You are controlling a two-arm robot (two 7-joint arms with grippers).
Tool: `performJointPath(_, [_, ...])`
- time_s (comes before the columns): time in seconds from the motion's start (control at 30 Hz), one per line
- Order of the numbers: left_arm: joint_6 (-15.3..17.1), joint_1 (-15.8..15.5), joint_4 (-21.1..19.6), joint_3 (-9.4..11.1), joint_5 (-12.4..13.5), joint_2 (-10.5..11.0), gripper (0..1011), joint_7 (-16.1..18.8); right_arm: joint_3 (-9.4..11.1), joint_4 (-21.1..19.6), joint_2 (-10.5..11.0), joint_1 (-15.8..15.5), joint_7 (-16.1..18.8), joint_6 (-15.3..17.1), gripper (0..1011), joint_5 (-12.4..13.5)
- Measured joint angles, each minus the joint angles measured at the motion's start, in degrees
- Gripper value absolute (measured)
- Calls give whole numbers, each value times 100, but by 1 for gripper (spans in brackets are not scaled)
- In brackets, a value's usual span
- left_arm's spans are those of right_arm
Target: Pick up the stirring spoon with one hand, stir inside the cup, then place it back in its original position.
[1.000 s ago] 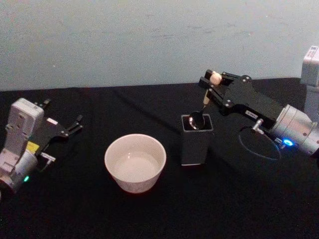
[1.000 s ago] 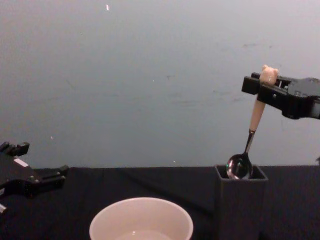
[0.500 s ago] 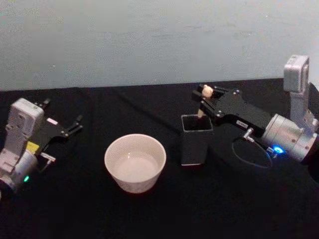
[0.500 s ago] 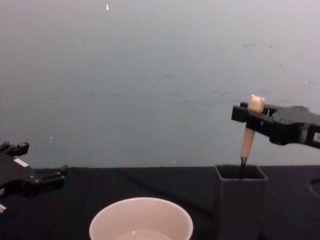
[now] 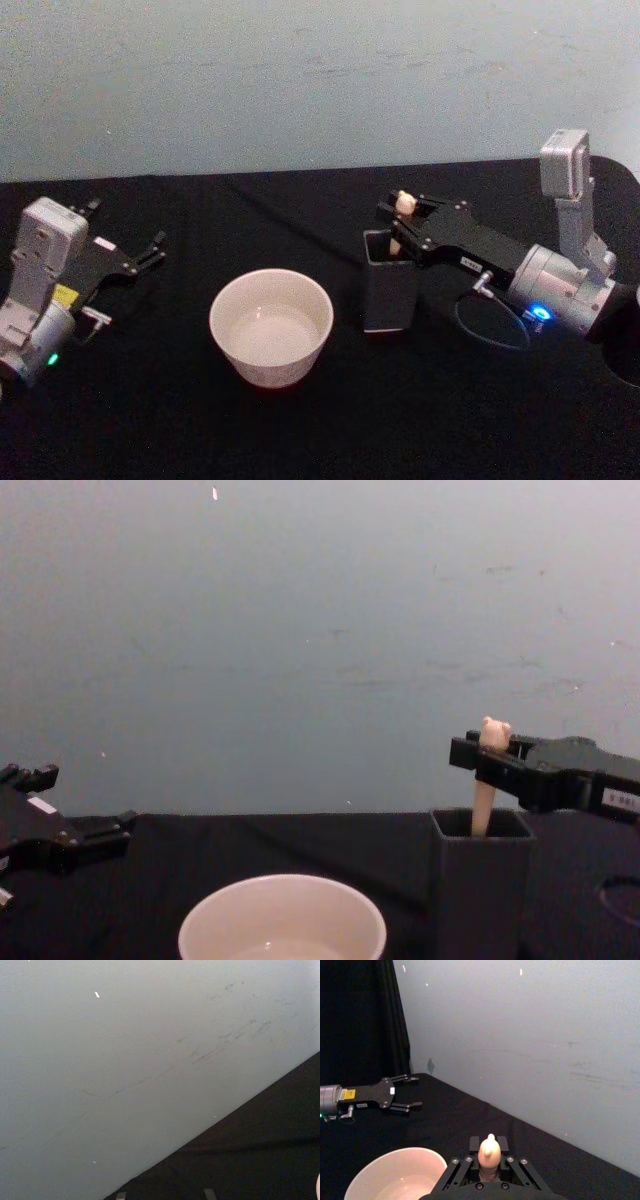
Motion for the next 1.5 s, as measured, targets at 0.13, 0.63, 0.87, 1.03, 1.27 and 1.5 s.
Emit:
performJointPath(0.13, [0,0,0,0,0,0,1001,0,-22,27,-20,1,-20,37,210,-28])
performJointPath(0.63, [0,0,0,0,0,0,1001,0,-20,16,-17,-12,-29,34,211,-42])
performJointPath(0.87, [0,0,0,0,0,0,1001,0,-16,13,-15,-13,-23,31,374,-36])
performJointPath(1.03, [0,0,0,0,0,0,1001,0,-12,10,-12,-13,-21,28,561,-32])
performJointPath(1.27, [0,0,0,0,0,0,1001,0,-11,6,-10,-13,-18,24,791,-27])
performJointPath(1.5, [0,0,0,0,0,0,1001,0,-11,6,-10,-13,-15,24,980,-25])
